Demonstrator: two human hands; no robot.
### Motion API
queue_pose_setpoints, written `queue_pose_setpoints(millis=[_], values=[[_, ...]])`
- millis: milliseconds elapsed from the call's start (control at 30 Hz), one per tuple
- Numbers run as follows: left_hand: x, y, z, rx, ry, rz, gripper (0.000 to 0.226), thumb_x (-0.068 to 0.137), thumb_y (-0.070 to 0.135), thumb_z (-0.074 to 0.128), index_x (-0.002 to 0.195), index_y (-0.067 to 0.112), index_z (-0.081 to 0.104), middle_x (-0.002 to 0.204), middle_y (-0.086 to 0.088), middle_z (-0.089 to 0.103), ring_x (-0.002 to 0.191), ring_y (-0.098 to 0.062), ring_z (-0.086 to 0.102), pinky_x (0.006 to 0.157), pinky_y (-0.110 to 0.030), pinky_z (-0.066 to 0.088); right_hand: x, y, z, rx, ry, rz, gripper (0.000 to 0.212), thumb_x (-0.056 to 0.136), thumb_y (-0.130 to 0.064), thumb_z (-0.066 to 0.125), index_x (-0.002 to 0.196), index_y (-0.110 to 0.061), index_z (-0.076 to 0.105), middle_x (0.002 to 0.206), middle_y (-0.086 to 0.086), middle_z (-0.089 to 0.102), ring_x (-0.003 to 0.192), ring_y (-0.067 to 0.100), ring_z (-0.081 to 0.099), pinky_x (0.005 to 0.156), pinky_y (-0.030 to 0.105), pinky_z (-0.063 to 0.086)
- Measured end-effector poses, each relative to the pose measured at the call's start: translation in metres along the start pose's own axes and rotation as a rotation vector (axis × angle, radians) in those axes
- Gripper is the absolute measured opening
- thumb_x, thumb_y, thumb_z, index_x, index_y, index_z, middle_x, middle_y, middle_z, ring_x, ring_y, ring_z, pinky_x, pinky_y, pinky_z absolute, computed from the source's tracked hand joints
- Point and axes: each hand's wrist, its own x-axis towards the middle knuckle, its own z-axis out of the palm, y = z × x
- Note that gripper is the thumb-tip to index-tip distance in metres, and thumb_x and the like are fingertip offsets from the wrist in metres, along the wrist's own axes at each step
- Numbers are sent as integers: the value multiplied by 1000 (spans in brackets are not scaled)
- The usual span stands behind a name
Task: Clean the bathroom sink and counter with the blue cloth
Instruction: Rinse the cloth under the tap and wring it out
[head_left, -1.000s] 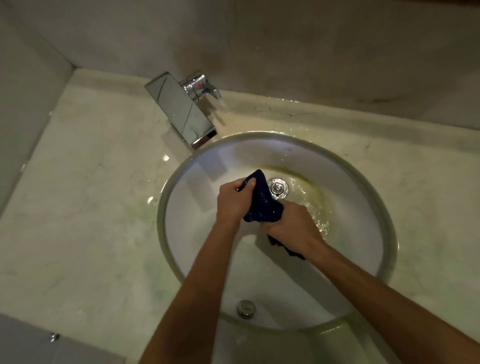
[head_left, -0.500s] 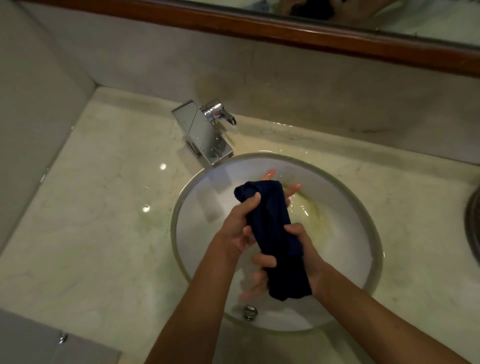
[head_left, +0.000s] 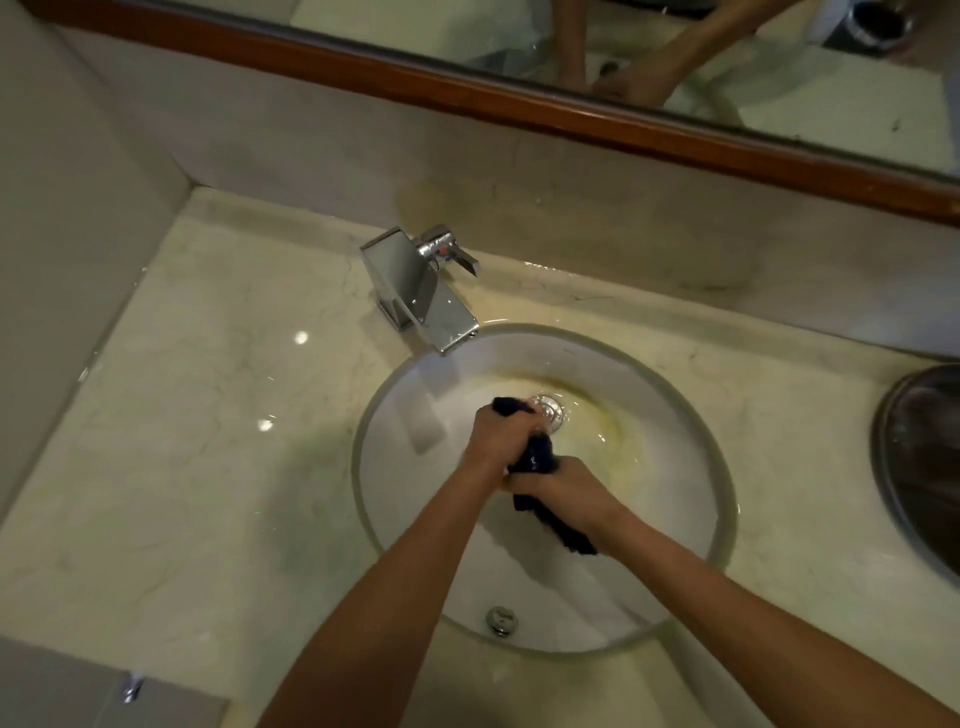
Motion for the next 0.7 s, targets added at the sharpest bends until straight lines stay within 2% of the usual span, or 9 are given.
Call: queue_pose_setpoints(millis=[100,200,300,400,467,533,567,600,700], values=[[3,-13,8,435,117,93,24,70,21,68,94,18,71,94,-5,73,94,-29,68,82,-36,55,12,10,16,-233,151,-61,16,82,-27,74,77,-13,70,64,1,73,44,11,60,46,31,52],[0,-10,6,547,153,170,18,82,13,67,100,18,66,97,-3,69,92,-27,64,75,-30,46,11,9,23,-196,163,-58,14,83,-25,73,78,-12,71,62,-1,72,45,11,60,49,29,51],[-8,9,-8,266,-81,164,29,80,12,83,100,18,63,97,-3,68,93,-25,66,79,-33,55,-8,-3,15,4,107,-10,20,83,-27,77,86,-7,71,65,1,71,51,14,59,53,29,49],[-36,33,-31,-178,-423,60,34,88,10,78,112,21,59,108,-6,68,99,-19,69,86,-31,59,-28,-10,-6,366,-132,89,47,76,-37,85,105,-5,67,80,10,69,62,20,61,58,30,51],[-48,39,-46,-388,-553,62,51,82,13,80,127,19,56,121,-11,68,110,-22,69,90,-34,58,-38,-9,-15,669,-382,129,68,63,-38,93,115,-2,67,94,18,66,75,30,66,69,39,57],[-55,38,-53,-512,-640,77,78,71,24,91,138,12,55,132,-11,65,116,-23,67,92,-36,57,-50,-4,-13,878,-603,147,71,57,-29,96,115,2,70,101,26,65,91,45,69,78,54,59],[-56,36,-53,-571,-677,76,81,67,30,95,137,10,58,135,-10,64,117,-22,66,94,-36,57,-56,-1,-6,968,-686,150,67,58,-23,96,114,4,70,101,28,65,95,50,68,79,60,59],[-58,35,-50,-642,-709,76,73,66,31,96,129,10,65,137,-10,64,118,-22,66,95,-37,56,-62,2,1,1060,-746,149,64,60,-16,94,114,6,68,99,29,65,93,50,69,74,59,60],[-60,29,-37,-852,-769,136,32,75,26,88,98,13,70,125,-10,68,124,-27,63,102,-51,52,-66,11,21,1190,-907,66,45,79,-8,78,115,1,54,94,15,64,71,25,69,49,28,58]])
